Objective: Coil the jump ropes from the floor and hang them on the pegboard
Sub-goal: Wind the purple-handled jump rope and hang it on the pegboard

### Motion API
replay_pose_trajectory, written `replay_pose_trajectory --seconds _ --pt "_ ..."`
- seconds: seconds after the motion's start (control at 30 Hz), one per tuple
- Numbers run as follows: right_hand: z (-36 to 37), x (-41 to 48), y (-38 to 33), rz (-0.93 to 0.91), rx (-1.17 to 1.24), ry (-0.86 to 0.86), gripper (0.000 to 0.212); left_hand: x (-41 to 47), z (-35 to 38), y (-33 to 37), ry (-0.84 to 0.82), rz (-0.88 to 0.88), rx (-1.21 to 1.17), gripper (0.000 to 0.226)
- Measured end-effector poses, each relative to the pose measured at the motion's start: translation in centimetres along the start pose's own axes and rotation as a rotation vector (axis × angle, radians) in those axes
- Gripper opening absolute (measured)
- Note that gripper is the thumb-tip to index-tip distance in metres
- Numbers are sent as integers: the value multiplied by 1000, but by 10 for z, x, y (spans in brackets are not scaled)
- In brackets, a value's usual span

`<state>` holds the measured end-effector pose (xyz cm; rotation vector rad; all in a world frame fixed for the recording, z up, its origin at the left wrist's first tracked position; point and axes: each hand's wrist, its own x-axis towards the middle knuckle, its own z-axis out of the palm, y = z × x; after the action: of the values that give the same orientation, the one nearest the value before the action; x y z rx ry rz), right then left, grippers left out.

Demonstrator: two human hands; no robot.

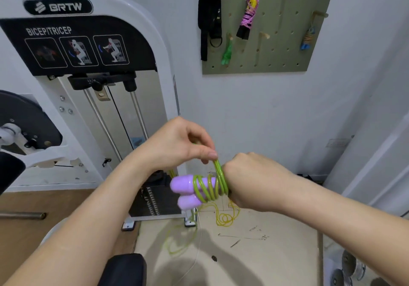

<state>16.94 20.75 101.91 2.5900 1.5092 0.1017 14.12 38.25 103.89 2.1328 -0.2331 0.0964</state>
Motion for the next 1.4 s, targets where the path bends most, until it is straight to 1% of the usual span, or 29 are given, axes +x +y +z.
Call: replay_pose_trajectory --seconds 0.07,0.13,0.2,0.23,0.3,0.37,0.4,0.43,0.47,0.5,0.57,0.6,0.63,0.67,0.73,0.8,0.87,0.93,0.97,1.0,1.07,1.1,1.13,1.17,1.2,1.23,1.3,1.33,1.4 --pt "-9 0 2 -65 56 34 16 -1 6 -14 -25 -44 -293 10" --pt "-14 -1 3 -108 119 67 26 -3 14 -29 -62 -55 -484 24" --pt "-20 -2 6 -122 144 131 32 -5 19 -32 -56 -59 -553 39" --pt "-23 -2 7 -117 158 158 33 -3 22 -37 -8 -73 -542 41" --pt "-27 -3 10 -103 208 197 32 2 28 -43 77 -128 -519 28" --pt "-30 -2 12 -112 273 237 32 -2 36 -59 157 -271 -514 20" --pt "-30 -1 12 -117 297 259 32 -6 41 -68 172 -320 -566 30" --pt "-29 0 12 -108 329 277 32 -12 45 -76 160 -323 -609 64" --pt "-26 0 12 -91 389 287 34 -19 49 -80 160 -285 -657 82" --pt "-24 1 11 -64 468 288 36 -26 52 -73 150 -229 -685 75" --pt "-17 3 8 10 671 271 36 -29 62 -62 147 -133 -706 38" --pt "-11 6 7 58 782 251 36 -28 68 -50 158 -140 -764 22" --pt "-6 8 5 115 884 222 35 -25 70 -48 202 -162 -798 22" --pt "0 12 5 171 983 191 32 -23 72 -48 222 -193 -794 27" --pt "10 17 3 248 1139 129 31 -20 71 -54 242 -315 -704 27" --pt "16 17 0 277 1224 87 27 -21 66 -59 226 -375 -596 36" --pt "19 15 -1 278 1298 36 40 -23 61 -64 215 -404 -481 37" --pt "19 14 -5 281 1341 10 47 -26 57 -67 168 -396 -430 29" --pt "19 15 -7 295 1340 23 47 -27 57 -67 142 -394 -450 24" --pt "22 18 -9 319 1316 56 53 -29 58 -67 123 -389 -495 25" --pt "31 25 -9 355 1234 144 74 -34 65 -70 135 -398 -582 37" --pt "37 30 -8 394 1202 194 79 -38 69 -71 152 -402 -570 37" --pt "45 34 -5 450 1187 238 80 -41 73 -75 180 -390 -517 32" --pt "51 38 -2 513 1192 265 81 -46 76 -77 212 -358 -396 26" --pt "58 41 2 562 1203 285 81 -50 78 -79 249 -304 -188 20" --pt "63 44 4 599 1222 291 81 -53 78 -80 267 -241 90 17" --pt "71 49 7 632 1259 283 80 -57 78 -75 263 -163 656 21" --pt "74 52 7 635 1250 285 79 -57 78 -73 272 -140 836 23" --pt "77 58 4 637 1207 300 75 -53 78 -63 205 -126 1030 18"
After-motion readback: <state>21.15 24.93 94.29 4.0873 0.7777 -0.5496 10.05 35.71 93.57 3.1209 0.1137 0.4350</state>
